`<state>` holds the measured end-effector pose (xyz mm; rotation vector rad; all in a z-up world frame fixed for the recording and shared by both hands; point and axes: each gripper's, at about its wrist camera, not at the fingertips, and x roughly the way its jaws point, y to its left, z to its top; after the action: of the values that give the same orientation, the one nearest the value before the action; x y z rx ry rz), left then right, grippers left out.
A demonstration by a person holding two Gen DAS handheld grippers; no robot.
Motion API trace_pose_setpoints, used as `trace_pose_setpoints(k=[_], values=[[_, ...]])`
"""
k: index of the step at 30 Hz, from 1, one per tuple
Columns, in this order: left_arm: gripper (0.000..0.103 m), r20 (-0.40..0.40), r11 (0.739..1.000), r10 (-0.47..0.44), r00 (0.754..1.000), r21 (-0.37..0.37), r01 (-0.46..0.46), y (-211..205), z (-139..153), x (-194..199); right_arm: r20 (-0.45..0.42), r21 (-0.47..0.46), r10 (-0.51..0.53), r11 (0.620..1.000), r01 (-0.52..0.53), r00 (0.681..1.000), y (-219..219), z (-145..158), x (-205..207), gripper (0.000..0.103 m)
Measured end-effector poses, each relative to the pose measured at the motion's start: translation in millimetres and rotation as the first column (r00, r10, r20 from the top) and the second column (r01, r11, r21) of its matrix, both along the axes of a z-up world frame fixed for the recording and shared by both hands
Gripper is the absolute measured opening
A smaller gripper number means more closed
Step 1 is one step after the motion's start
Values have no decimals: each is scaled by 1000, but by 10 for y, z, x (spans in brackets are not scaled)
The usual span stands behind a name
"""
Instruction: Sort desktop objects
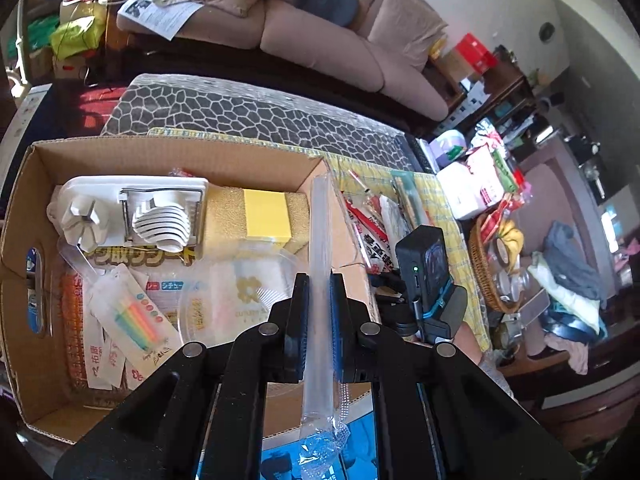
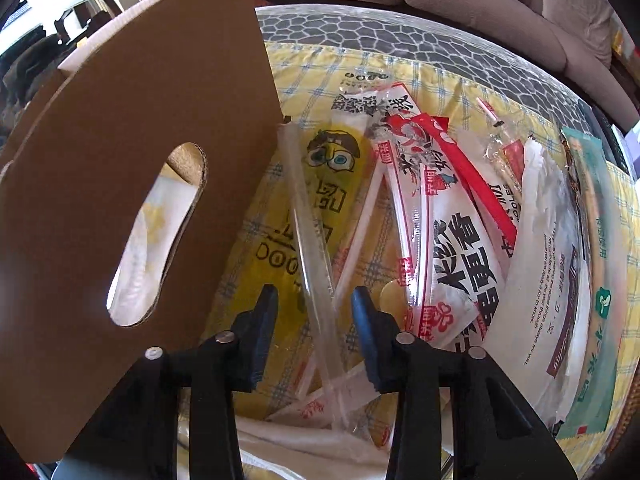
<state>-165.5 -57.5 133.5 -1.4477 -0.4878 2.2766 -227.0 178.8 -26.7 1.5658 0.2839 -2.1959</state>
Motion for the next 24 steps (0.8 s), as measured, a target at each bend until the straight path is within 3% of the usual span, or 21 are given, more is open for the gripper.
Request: trace_pose_setpoints(k=[1,5,14,21,24], values=[[9,2,1000,9,1000,0,-9,-59,-18,-2,1,16,-1,1000,1,1000,2,-24,-7,15],[9,10,1000,28,1000,4,-28,-221,-82,7,-35,-20,-40,999,39,999,113,101,5,11],[9,19,995,86,996,46,-86,-447,-158,35,-39,-244,-128,963,115,991,362,754,98,11],[9,15,983,168,986,76,-169,-827,-126,127,-66,-364,-84,930,54,994,51,1406,246,11],[9,30,974,200,979,103,-202,-867,-194,134,-30,-436,-64,899,45,998,-170,1497,246,12]])
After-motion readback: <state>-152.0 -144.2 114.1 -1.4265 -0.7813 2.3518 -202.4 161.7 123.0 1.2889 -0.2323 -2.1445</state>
